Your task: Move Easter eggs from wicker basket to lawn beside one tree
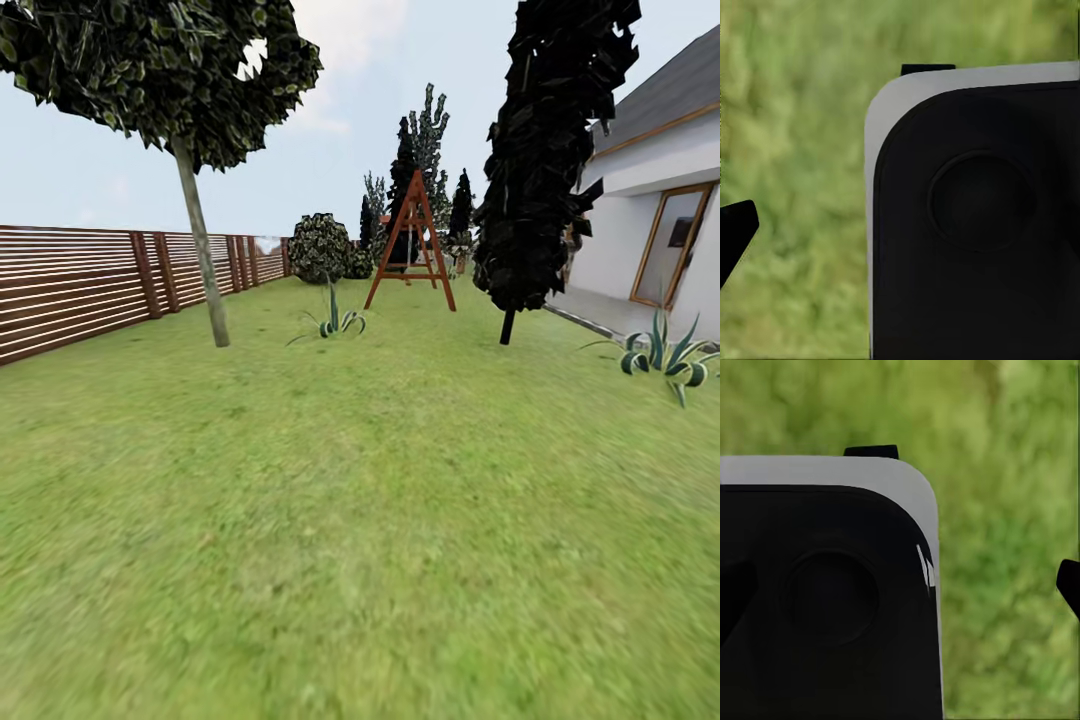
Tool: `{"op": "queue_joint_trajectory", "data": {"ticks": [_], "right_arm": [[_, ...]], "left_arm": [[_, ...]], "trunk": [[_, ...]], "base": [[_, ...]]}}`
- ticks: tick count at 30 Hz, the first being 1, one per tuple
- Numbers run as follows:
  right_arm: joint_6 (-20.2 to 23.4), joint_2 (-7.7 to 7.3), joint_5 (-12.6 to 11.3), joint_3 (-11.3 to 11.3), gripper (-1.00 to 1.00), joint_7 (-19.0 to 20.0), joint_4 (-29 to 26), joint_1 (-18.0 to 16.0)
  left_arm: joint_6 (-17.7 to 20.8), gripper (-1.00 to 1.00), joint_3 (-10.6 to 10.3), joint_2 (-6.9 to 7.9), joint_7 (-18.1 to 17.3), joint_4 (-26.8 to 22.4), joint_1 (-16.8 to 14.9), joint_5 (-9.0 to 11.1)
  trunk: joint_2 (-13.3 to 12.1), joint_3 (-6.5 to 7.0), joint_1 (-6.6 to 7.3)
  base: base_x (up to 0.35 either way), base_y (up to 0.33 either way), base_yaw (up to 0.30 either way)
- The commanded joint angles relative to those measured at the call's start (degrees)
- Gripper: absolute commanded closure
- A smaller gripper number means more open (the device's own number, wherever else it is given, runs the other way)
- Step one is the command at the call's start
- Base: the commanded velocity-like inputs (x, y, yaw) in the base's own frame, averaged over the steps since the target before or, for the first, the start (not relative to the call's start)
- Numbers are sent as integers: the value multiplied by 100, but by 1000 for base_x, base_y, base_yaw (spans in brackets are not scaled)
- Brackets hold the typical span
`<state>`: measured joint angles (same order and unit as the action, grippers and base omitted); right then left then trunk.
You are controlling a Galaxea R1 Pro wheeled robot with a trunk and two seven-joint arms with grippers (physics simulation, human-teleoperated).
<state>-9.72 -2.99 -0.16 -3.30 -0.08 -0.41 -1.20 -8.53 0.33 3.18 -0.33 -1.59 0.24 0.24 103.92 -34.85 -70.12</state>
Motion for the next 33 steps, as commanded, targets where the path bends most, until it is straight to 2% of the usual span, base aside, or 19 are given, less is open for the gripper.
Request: {"op": "queue_joint_trajectory", "data": {"ticks": [1, 23, 33], "right_arm": [[-21, 0, -1, -31, -100, -1, 5, -3], [-21, -8, 3, -31, -100, -1, 5, -3], [-21, 0, -1, -31, -100, -1, 4, -3]], "left_arm": [[-8, -100, 3, 0, -3, -8, 2, 2], [-17, -100, 3, 7, -11, -8, 2, 2], [-17, -100, 3, 3, -11, -8, 2, 2]], "trunk": [[2, -5, -3], [2, -5, -3], [2, -5, -3]], "base": [[335, -47, 0], [335, -63, 0], [335, -1, -86]]}}
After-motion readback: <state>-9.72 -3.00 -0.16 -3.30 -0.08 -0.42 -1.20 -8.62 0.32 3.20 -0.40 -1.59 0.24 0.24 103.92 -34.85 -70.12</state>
